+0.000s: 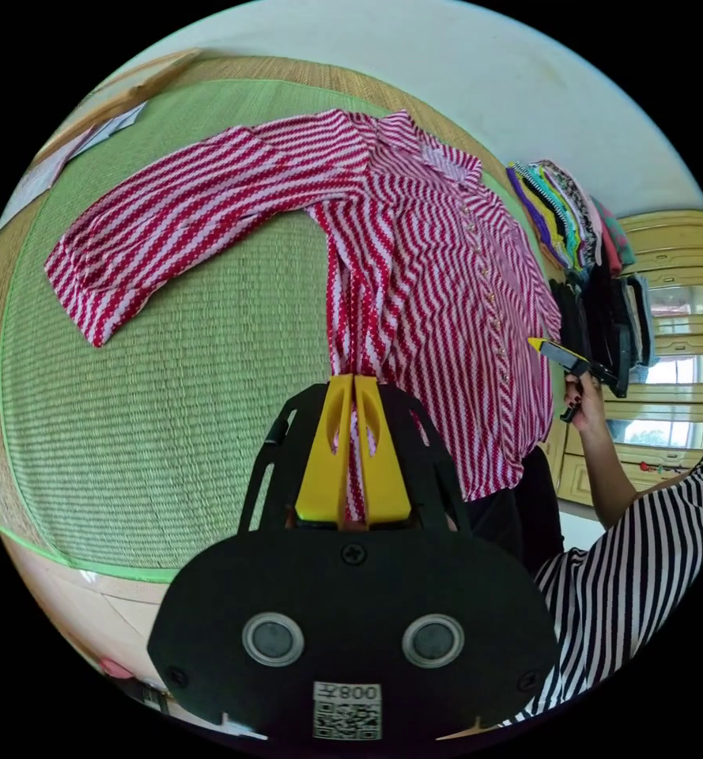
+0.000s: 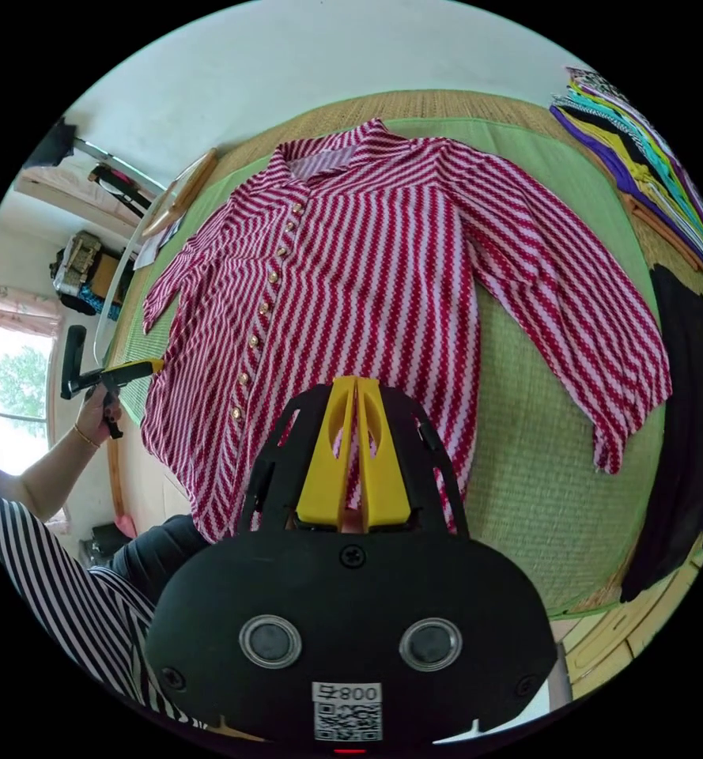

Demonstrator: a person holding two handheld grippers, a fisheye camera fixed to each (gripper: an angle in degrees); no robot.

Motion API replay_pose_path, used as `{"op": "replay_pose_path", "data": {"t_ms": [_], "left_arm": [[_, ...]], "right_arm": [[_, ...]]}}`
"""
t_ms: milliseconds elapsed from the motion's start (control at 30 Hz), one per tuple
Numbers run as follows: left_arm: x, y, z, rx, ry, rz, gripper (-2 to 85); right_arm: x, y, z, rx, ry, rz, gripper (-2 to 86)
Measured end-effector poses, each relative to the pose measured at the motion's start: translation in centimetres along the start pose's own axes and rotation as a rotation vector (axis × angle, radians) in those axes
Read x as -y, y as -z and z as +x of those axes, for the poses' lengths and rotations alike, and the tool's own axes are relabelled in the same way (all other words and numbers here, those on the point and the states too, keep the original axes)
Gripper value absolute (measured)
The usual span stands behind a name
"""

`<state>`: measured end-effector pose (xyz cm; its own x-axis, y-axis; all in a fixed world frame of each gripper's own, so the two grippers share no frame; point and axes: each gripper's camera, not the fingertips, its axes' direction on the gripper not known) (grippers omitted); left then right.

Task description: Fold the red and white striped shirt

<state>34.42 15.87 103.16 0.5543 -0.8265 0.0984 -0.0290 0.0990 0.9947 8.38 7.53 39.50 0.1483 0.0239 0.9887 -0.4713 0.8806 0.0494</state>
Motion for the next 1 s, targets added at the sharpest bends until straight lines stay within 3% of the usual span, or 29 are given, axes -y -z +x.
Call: {"op": "replay_pose_path", "data": {"t_ms": [233,400,567,767,1000], "left_arm": [[-0.7,-4.4,-1.2,-0.014,0.082,0.044,0.2],[-0.5,-7.1,0.7,-0.035,0.052,0.124,0.2],[1.4,-11.5,5.0,-0.089,-0.071,0.149,0.4],[5.8,-18.9,11.1,-0.198,-0.259,0.112,1.6],[11.2,-28.9,22.7,-0.343,-0.572,0.039,4.6]], "right_arm": [[-2.5,2.3,3.6,0.001,-0.087,0.028,0.1],[-4.5,4.4,5.1,0.118,-0.092,0.070,0.3],[-7.3,8.5,8.3,0.137,-0.208,0.242,1.4],[-13.2,15.1,14.3,-0.066,-0.470,0.473,5.5],[-14.9,15.3,17.1,-0.166,-0.585,0.470,8.0]]}}
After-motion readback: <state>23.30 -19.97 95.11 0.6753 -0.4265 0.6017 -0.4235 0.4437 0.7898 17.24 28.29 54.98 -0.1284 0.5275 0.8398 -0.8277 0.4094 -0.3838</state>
